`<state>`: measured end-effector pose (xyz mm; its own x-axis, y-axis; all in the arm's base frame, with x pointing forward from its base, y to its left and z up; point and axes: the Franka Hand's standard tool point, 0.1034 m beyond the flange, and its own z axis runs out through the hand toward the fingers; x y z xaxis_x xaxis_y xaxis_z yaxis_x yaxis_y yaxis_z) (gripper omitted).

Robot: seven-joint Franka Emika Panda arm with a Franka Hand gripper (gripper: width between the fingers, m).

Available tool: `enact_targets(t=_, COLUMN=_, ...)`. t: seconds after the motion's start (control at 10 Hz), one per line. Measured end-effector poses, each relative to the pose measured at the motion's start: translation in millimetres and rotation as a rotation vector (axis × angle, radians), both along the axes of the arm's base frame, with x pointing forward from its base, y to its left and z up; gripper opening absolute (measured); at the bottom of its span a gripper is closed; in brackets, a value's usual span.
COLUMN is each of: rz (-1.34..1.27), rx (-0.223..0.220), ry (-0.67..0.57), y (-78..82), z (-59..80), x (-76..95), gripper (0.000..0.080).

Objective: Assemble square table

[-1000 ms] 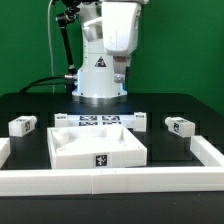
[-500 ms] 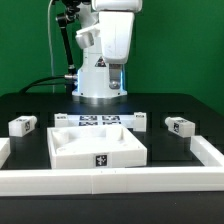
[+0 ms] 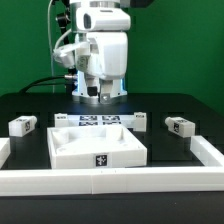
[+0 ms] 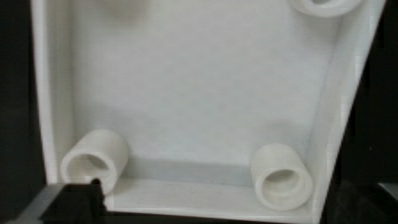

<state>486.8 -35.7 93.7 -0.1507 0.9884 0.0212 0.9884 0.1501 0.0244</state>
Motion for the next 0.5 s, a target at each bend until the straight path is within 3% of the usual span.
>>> enact_targets(t=0.3, rz=0.003, rx=-0.005, ry=0.001, y=-1.9, z=-0.7, x=-0.3, gripper=0.0650)
enact_targets(t=0.5, rz=-0.002, rx=0.000, ry=0.032, y=-5.5, z=-11.3, x=-17.1, gripper=0.0650)
